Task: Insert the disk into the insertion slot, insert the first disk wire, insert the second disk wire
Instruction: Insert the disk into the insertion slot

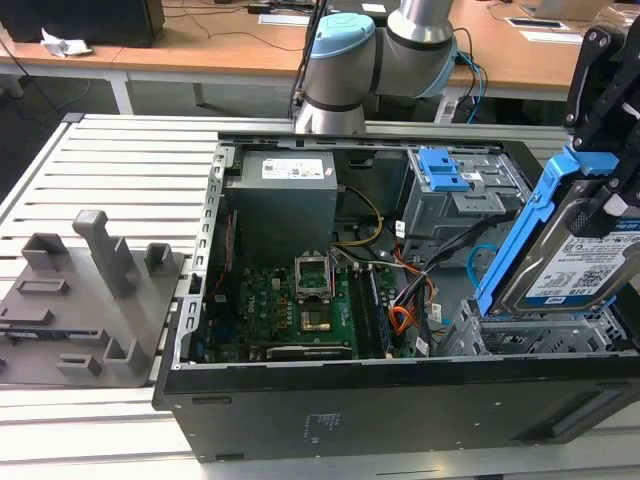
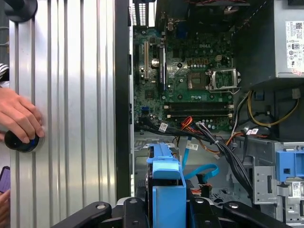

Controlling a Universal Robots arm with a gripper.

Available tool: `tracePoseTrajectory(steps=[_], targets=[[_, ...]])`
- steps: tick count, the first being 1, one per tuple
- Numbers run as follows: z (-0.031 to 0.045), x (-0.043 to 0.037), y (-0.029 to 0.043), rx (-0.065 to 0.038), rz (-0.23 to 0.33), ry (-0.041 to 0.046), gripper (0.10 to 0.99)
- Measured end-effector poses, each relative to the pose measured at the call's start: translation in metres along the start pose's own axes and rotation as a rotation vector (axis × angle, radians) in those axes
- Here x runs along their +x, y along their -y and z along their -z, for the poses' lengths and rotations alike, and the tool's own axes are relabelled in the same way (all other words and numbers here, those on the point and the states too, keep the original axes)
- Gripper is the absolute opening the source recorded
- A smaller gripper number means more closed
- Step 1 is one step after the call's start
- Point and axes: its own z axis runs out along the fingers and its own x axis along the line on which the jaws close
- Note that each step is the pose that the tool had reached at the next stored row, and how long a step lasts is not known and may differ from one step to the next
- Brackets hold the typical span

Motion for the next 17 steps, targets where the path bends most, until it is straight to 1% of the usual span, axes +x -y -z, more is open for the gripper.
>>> tracePoseTrajectory(steps=[9, 14, 16, 17], targets=[[-0.0086, 0.0000, 0.0003, 0.000, 0.000, 0.0000, 0.365], [-0.0106, -0.0005, 0.0004, 0.000, 0.000, 0.0002, 0.365], [-0.0106, -0.0033, 0.0005, 0.000, 0.000, 0.0001, 0.365], [-0.0106, -0.0075, 0.0004, 0.000, 0.000, 0.0001, 0.365]])
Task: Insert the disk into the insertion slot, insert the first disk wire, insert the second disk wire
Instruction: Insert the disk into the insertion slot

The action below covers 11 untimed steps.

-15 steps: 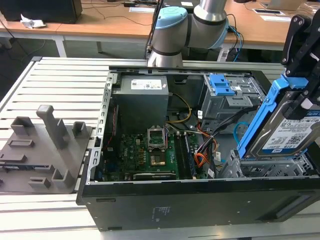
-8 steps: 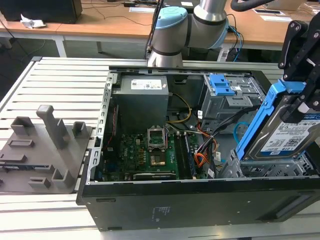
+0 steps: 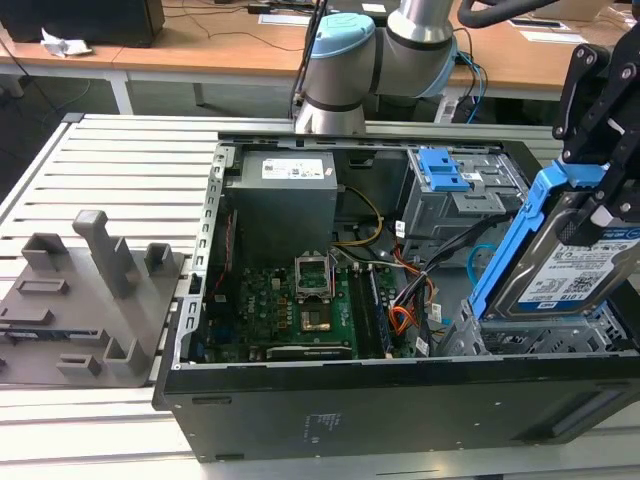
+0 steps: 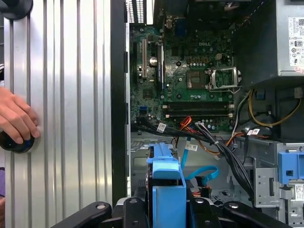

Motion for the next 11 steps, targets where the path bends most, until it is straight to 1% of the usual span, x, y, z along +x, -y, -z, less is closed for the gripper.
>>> tracePoseTrajectory(steps=[1, 3, 5, 8, 11], targets=[[0.0000, -0.0052, -0.0001, 0.000, 0.000, 0.0000, 0.365], [-0.0001, -0.0099, -0.0002, 0.000, 0.000, 0.0002, 0.365], [-0.0017, -0.0105, 0.0003, 0.000, 0.000, 0.0001, 0.365], [-0.0057, -0.0109, 0.0046, 0.000, 0.000, -0.0001, 0.365], [-0.0079, -0.0110, 0.0078, 0.000, 0.001, -0.0001, 0.365]])
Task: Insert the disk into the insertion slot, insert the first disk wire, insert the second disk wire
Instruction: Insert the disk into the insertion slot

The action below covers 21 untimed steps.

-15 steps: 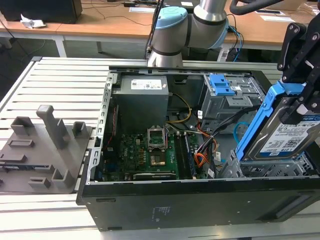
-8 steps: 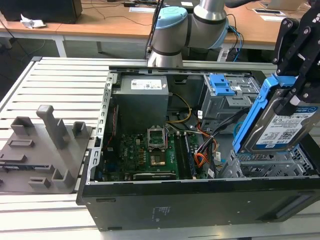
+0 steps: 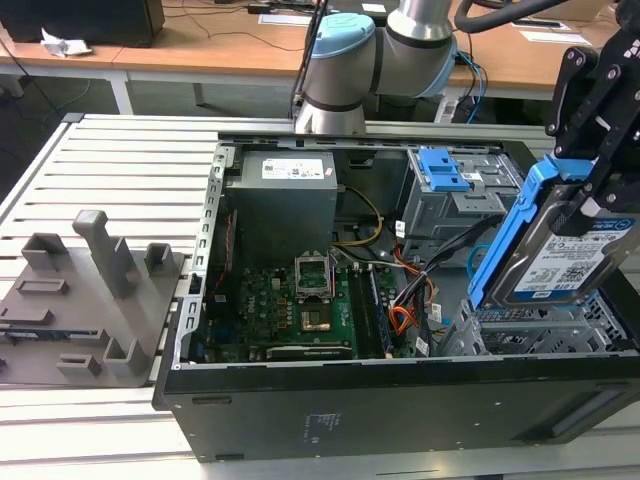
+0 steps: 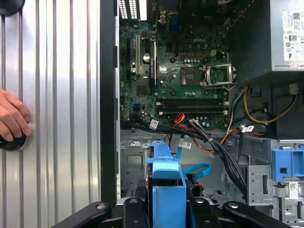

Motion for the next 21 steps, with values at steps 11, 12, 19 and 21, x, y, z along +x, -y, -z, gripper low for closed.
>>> tracePoseTrajectory(steps=[11, 12, 19, 21], targets=[[-0.0101, -0.0001, 0.0063, 0.000, 0.000, 0.0000, 0.365], [-0.0115, -0.0001, 0.0064, 0.000, 0.000, 0.0000, 0.365], [-0.0232, -0.0002, 0.0068, 0.000, 0.000, 0.0000, 0.365], [-0.0272, -0.0002, 0.0070, 0.000, 0.000, -0.0001, 0.365]])
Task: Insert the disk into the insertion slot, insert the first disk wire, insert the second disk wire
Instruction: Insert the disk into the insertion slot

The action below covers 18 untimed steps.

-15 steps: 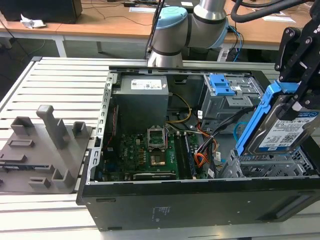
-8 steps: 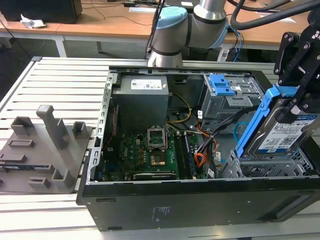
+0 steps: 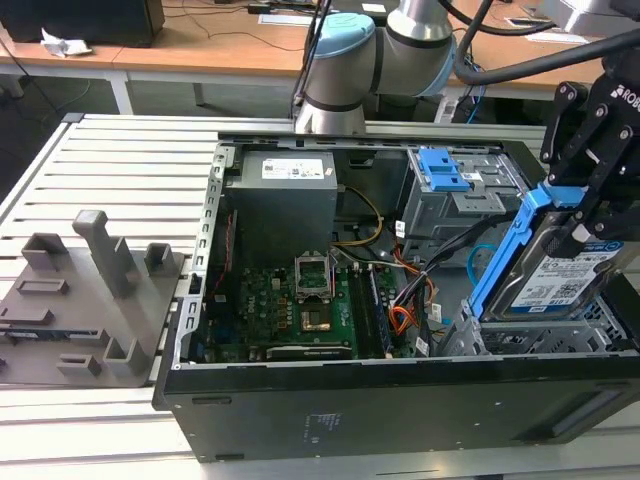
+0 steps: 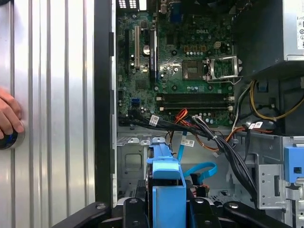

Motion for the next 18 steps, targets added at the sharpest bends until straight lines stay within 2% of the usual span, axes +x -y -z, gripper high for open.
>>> tracePoseTrajectory(steps=[7, 15, 18], targets=[[-0.0146, 0.0000, 0.0006, 0.000, 0.000, 0.0000, 0.365], [-0.0249, -0.0001, 0.0010, 0.000, 0.000, -0.0001, 0.365], [-0.0251, -0.0001, 0.0010, 0.000, 0.000, -0.0001, 0.365]])
